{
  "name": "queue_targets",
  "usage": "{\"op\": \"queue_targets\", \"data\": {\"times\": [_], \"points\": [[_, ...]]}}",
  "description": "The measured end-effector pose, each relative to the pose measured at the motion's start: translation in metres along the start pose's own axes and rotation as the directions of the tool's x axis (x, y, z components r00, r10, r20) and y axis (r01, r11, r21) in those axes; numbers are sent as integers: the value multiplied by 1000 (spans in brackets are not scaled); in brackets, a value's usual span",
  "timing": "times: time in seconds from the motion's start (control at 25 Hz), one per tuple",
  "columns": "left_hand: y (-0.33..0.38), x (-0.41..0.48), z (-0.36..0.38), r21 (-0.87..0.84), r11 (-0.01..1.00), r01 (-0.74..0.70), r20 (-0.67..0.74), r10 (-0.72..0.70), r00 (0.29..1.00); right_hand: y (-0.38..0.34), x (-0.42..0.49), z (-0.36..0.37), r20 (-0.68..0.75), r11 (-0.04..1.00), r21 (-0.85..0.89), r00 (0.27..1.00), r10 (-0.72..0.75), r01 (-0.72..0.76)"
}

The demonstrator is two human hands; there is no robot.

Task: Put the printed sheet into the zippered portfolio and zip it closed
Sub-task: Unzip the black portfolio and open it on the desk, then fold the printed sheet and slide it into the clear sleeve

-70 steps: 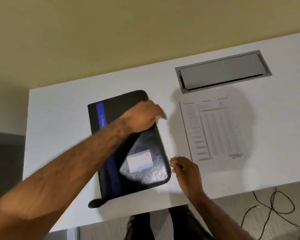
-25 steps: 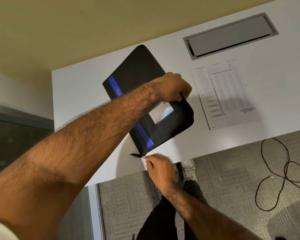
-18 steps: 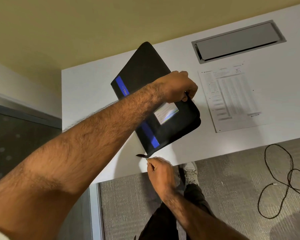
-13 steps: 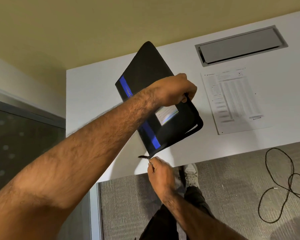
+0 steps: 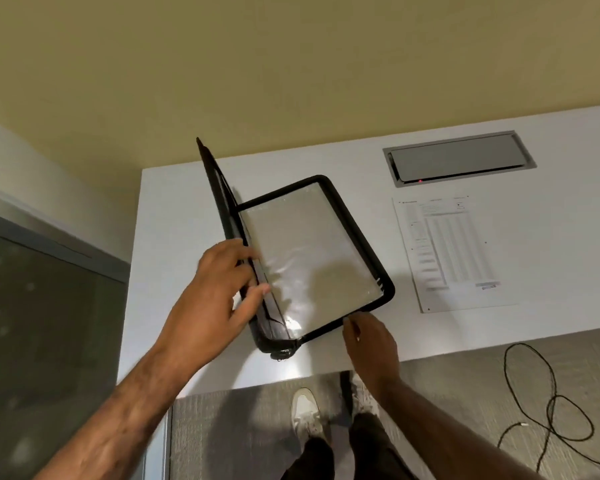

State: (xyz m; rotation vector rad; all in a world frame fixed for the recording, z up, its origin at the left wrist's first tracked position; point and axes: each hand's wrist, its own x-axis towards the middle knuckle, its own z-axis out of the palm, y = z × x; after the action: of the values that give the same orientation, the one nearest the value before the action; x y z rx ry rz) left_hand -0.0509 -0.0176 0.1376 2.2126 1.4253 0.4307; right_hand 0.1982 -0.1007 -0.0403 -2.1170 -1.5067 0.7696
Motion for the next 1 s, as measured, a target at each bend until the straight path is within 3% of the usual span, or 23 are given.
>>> {"op": "queue_targets", "data": {"times": [0.08, 0.16, 0.28, 0.4, 0.6, 0.84, 1.0], "points": [[-12, -25, 0, -94, 979, 183, -85, -191, 978, 0, 33, -20, -69, 999, -36, 997, 16, -18], [-21, -45, -1, -172, 935, 310, -167, -338, 926, -3, 61, -30, -47, 990, -125, 998, 53, -58], [-36, -58, -2, -361, 784, 505, -219, -598, 771, -7, 89, -34, 48, 967, -233, 992, 121, -106], [-70, -64, 3, -402, 622, 672, -152, -769, 621, -3, 104, -34, 89, 950, -240, 971, 224, -198], [-126, -72, 14, -352, 514, 782, -99, -851, 515, 12, 110, -37, 57, 932, -210, 948, 313, -295], [-168, -67, 38, -261, 480, 838, -93, -876, 473, 28, 85, -36, 44, 959, -107, 963, 267, -261], [-181, -60, 57, -198, 496, 845, -79, -868, 491, 29, 73, -27, 47, 960, -203, 978, 204, -191]]}}
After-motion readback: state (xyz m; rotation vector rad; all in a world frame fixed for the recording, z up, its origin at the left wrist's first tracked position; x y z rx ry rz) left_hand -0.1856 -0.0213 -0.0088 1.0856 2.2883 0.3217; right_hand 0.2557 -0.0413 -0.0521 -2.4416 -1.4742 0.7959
